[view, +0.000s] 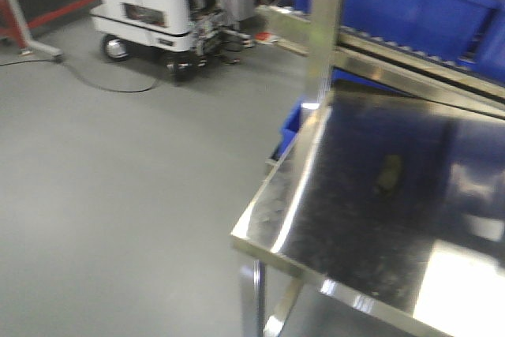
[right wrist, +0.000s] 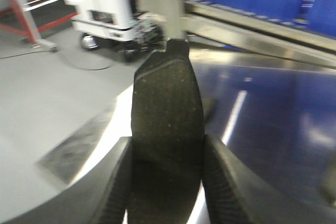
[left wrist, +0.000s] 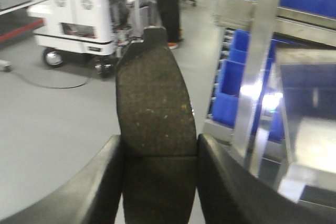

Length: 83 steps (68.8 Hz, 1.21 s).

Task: Move and align brake pads A on conveyor
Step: 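Drive the base away from the table holding both pads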

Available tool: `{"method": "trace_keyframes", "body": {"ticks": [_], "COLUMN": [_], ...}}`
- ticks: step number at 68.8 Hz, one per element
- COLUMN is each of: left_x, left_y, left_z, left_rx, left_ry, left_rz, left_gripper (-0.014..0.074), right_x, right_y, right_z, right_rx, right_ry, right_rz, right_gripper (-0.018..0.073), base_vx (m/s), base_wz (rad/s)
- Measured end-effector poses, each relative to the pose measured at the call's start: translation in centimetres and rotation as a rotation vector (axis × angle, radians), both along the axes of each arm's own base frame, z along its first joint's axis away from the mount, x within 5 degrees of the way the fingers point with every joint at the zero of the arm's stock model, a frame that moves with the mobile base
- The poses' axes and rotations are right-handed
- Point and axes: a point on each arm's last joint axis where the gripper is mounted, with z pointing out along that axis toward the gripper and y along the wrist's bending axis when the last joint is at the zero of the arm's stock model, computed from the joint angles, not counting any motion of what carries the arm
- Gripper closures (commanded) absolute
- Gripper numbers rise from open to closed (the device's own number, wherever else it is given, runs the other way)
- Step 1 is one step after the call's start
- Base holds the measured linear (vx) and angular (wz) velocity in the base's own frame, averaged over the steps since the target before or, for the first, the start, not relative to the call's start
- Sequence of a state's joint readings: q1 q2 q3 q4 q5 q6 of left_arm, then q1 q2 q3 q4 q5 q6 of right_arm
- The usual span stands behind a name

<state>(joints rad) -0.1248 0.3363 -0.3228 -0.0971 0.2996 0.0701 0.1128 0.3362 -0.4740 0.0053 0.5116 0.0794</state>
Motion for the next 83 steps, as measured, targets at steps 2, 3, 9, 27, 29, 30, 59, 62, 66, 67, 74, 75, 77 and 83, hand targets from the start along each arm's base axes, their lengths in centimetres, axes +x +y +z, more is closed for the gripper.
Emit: {"method": "trace_keyframes", "body": {"ticks": [2, 3, 9, 27, 29, 30, 59, 62, 66, 67, 74, 75, 77, 83], "left_x": [0.0, 0.0, 0.0, 0.0, 0.0, 0.0, 0.0, 0.0, 0.0, 0.0, 0.0, 0.0, 0.0, 0.0], "left_y": [0.0, 0.0, 0.0, 0.0, 0.0, 0.0, 0.0, 0.0, 0.0, 0.0, 0.0, 0.0, 0.0, 0.0], "left_z": [0.0, 0.0, 0.0, 0.0, 0.0, 0.0, 0.0, 0.0, 0.0, 0.0, 0.0, 0.0, 0.0, 0.0], "left_rx": [0.0, 0.0, 0.0, 0.0, 0.0, 0.0, 0.0, 0.0, 0.0, 0.0, 0.0, 0.0, 0.0, 0.0], "left_ry": [0.0, 0.0, 0.0, 0.0, 0.0, 0.0, 0.0, 0.0, 0.0, 0.0, 0.0, 0.0, 0.0, 0.0], "left_rz": [0.0, 0.0, 0.0, 0.0, 0.0, 0.0, 0.0, 0.0, 0.0, 0.0, 0.0, 0.0, 0.0, 0.0], "left_gripper": [0.0603, 0.0603, 0.0603, 0.0603, 0.0603, 0.0603, 0.0603, 0.0603, 0.0603, 0.0603, 0.0603, 0.0603, 0.0603, 0.0603], "right_x": [0.0, 0.0, 0.0, 0.0, 0.0, 0.0, 0.0, 0.0, 0.0, 0.0, 0.0, 0.0, 0.0, 0.0], "right_y": [-0.02, -0.02, -0.02, -0.02, -0.02, -0.02, 0.0, 0.0, 0.0, 0.0, 0.0, 0.0, 0.0, 0.0], "right_z": [0.0, 0.0, 0.0, -0.01, -0.01, -0.01, -0.01, -0.01, -0.01, -0.01, -0.01, -0.01, -0.01, -0.01], "right_rx": [-0.005, -0.005, -0.005, -0.005, -0.005, -0.005, 0.0, 0.0, 0.0, 0.0, 0.0, 0.0, 0.0, 0.0], "right_ry": [-0.001, -0.001, -0.001, 0.0, 0.0, 0.0, 0.001, 0.001, 0.001, 0.001, 0.001, 0.001, 0.001, 0.001], "right_rz": [-0.001, -0.001, -0.001, -0.001, -0.001, -0.001, 0.0, 0.0, 0.0, 0.0, 0.0, 0.0, 0.0, 0.0], "right_gripper": [0.0566, 0.0566, 0.0566, 0.0566, 0.0566, 0.0566, 0.0566, 0.0566, 0.0566, 0.0566, 0.0566, 0.0566, 0.0566, 0.0566], "base_vx": [-0.18, -0.18, -0.18, -0.16, -0.14, -0.13, -0.09, -0.05, -0.04, -0.03, -0.01, 0.01, 0.03, 0.07], "base_wz": [0.71, 0.71, 0.7, 0.77, 0.85, 0.88, 0.96, 0.84, 0.76, 0.71, 0.63, 0.58, 0.52, 0.42]}}
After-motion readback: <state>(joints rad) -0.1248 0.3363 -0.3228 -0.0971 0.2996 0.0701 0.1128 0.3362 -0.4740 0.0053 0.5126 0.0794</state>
